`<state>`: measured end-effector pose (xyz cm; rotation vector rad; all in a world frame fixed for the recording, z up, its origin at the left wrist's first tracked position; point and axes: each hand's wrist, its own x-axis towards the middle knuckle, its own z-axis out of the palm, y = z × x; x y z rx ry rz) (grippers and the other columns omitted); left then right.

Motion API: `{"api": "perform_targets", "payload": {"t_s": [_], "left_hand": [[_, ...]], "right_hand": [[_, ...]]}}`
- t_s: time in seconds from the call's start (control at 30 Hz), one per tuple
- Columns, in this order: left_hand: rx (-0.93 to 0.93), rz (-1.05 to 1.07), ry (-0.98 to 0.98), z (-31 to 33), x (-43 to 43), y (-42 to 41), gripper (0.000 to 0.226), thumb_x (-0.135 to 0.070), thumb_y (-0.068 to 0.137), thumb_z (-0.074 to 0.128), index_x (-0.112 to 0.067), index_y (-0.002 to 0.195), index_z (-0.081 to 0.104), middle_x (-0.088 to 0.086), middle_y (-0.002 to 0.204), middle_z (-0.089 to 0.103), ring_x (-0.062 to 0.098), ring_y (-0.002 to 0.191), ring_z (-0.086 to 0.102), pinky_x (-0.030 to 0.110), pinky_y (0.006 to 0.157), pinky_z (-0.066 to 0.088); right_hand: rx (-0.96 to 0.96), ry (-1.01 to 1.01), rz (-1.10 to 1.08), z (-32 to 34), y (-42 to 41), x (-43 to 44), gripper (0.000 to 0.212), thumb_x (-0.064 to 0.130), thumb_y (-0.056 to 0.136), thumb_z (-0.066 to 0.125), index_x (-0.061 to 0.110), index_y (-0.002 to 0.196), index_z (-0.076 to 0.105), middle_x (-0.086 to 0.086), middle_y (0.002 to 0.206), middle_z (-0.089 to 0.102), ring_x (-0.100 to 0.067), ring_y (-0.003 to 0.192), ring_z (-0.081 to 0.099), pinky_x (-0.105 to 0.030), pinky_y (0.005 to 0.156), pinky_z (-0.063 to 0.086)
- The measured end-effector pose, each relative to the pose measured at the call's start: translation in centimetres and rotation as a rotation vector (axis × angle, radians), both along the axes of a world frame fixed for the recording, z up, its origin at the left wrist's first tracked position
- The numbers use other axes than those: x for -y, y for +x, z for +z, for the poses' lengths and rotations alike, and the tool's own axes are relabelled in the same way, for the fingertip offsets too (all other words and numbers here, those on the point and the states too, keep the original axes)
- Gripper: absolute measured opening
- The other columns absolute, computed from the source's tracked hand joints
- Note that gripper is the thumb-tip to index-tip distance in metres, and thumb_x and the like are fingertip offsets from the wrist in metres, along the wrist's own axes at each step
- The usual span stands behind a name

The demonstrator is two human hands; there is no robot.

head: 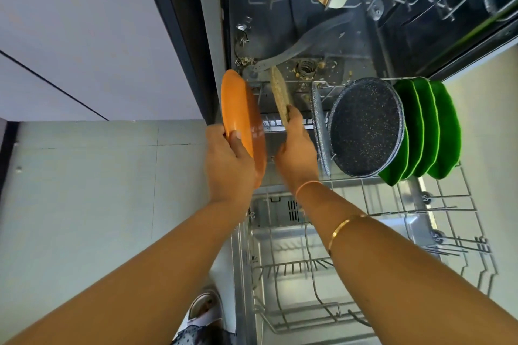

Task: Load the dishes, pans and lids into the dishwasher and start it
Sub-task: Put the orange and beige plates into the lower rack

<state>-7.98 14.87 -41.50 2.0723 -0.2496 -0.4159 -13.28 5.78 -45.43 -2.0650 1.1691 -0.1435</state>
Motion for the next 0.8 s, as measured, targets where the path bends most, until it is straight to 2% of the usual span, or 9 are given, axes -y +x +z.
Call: {"api": "perform_targets", "payload": {"t_s": [0.07, 0.17, 0.3, 0.47, 0.57, 0.67, 0.73, 0.8], "left_hand": [[-0.004, -0.009, -0.001, 0.1, -0.2, 0.1, 0.009, -0.019, 0.100, 0.039, -0.011, 0.101, 0.039, 0.005, 0.083, 0.048, 0.008, 0.059, 0.041, 0.013, 0.048, 0.030], [-0.010, -0.007, -0.012, 0.1, -0.2, 0.2, 0.006, -0.020, 0.099, 0.039, -0.015, 0.097, 0.036, 0.006, 0.085, 0.049, 0.008, 0.061, 0.041, 0.012, 0.049, 0.030], [-0.006, 0.005, -0.032, 0.0, -0.2, 0.3, 0.006, -0.018, 0.099, 0.039, -0.015, 0.097, 0.035, 0.006, 0.085, 0.049, 0.008, 0.059, 0.041, 0.007, 0.048, 0.035], [0.000, 0.003, -0.050, -0.2, -0.5, 0.4, 0.012, -0.018, 0.099, 0.039, -0.008, 0.105, 0.042, 0.006, 0.086, 0.048, 0.010, 0.060, 0.041, 0.007, 0.048, 0.035], [0.003, 0.006, -0.056, -0.2, -0.6, 0.3, 0.006, -0.017, 0.099, 0.039, -0.012, 0.099, 0.038, 0.004, 0.080, 0.046, 0.007, 0.056, 0.040, 0.005, 0.048, 0.036], [0.008, 0.009, -0.052, -0.3, -0.5, 0.1, 0.006, -0.017, 0.099, 0.039, -0.012, 0.098, 0.037, 0.004, 0.081, 0.047, 0.007, 0.057, 0.041, 0.004, 0.049, 0.036], [0.001, 0.015, -0.051, -0.3, -0.3, 0.0, 0.012, -0.018, 0.099, 0.039, -0.007, 0.104, 0.041, 0.004, 0.084, 0.048, 0.007, 0.058, 0.042, 0.002, 0.050, 0.036], [0.006, 0.011, -0.051, -0.2, 0.0, 0.0, 0.019, -0.019, 0.100, 0.039, -0.003, 0.110, 0.043, 0.001, 0.080, 0.048, 0.006, 0.058, 0.042, 0.003, 0.050, 0.036]], "right_hand": [[0.032, 0.035, -0.067, 0.5, -0.5, 0.4, 0.071, -0.006, 0.087, 0.035, 0.031, 0.146, 0.019, -0.013, 0.113, 0.060, -0.030, 0.087, 0.062, -0.043, 0.081, 0.053], [0.049, 0.069, -0.163, 1.0, -1.4, 1.7, 0.068, -0.009, 0.089, 0.038, 0.027, 0.146, 0.025, -0.001, 0.091, 0.056, -0.012, 0.064, 0.053, -0.029, 0.067, 0.050], [0.129, 0.042, -0.280, 0.8, -2.2, 2.7, 0.061, -0.002, 0.092, 0.042, 0.024, 0.146, 0.030, 0.003, 0.095, 0.054, -0.013, 0.082, 0.052, -0.020, 0.077, 0.044], [0.179, 0.025, -0.295, 0.8, -2.6, 2.3, 0.062, -0.004, 0.092, 0.041, 0.022, 0.147, 0.029, 0.004, 0.096, 0.051, -0.013, 0.086, 0.050, -0.020, 0.082, 0.043], [0.173, 0.032, -0.331, 1.1, -2.3, 2.2, 0.061, -0.006, 0.092, 0.038, 0.022, 0.145, 0.029, 0.004, 0.096, 0.050, -0.013, 0.087, 0.050, -0.022, 0.083, 0.043], [0.082, 0.067, -0.289, 0.8, -1.8, 1.3, 0.054, -0.006, 0.093, 0.036, 0.019, 0.141, 0.030, 0.000, 0.093, 0.051, -0.018, 0.083, 0.052, -0.031, 0.082, 0.048], [-0.041, 0.121, -0.231, -0.1, -1.9, 0.6, 0.052, -0.004, 0.094, 0.034, 0.017, 0.141, 0.026, -0.006, 0.089, 0.052, -0.023, 0.082, 0.053, -0.038, 0.080, 0.049], [-0.145, 0.177, -0.190, -1.1, -2.1, 0.3, 0.050, -0.003, 0.094, 0.032, 0.013, 0.141, 0.024, -0.015, 0.093, 0.057, -0.030, 0.088, 0.059, -0.041, 0.078, 0.048]]}}
